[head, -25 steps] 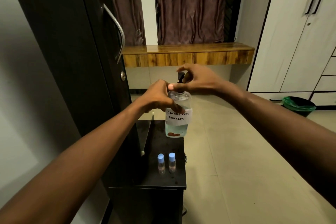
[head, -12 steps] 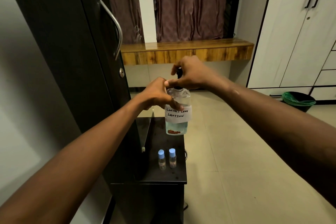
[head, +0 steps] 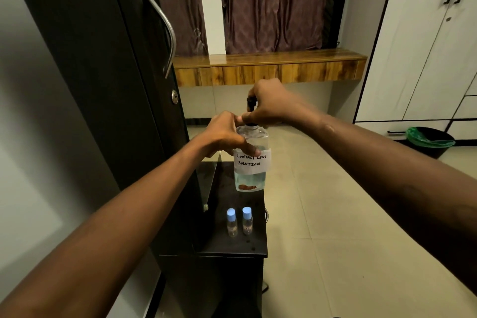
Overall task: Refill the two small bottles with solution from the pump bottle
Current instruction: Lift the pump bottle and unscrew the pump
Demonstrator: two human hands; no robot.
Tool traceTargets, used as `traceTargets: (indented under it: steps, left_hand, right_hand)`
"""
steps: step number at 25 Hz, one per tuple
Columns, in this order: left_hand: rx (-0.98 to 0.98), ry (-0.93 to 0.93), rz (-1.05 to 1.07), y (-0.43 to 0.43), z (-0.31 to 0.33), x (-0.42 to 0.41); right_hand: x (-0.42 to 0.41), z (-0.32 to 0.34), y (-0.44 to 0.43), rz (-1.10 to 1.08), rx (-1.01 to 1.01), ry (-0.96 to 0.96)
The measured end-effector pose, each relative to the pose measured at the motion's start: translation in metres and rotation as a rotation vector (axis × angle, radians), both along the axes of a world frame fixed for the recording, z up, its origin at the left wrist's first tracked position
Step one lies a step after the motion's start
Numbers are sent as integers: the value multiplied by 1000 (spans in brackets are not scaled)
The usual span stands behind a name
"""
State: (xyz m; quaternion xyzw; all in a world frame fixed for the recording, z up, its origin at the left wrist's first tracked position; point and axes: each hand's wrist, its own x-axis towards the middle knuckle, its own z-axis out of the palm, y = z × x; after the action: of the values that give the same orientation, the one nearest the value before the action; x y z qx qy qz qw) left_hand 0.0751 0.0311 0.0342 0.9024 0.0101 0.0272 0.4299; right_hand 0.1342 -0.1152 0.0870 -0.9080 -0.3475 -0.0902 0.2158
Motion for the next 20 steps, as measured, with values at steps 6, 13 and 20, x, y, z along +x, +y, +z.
traceTargets:
  steps: [6, 13, 20]
  left_hand:
    - [58, 58, 86, 6, -19, 12]
    - [66, 63, 292, 14, -47, 22]
    - [234, 37, 432, 13, -66, 24]
  right_hand:
    - [1, 29, -14, 284, -49, 40]
    - [3, 66, -66, 217, 298, -39]
    - [18, 20, -122, 11, 771, 254]
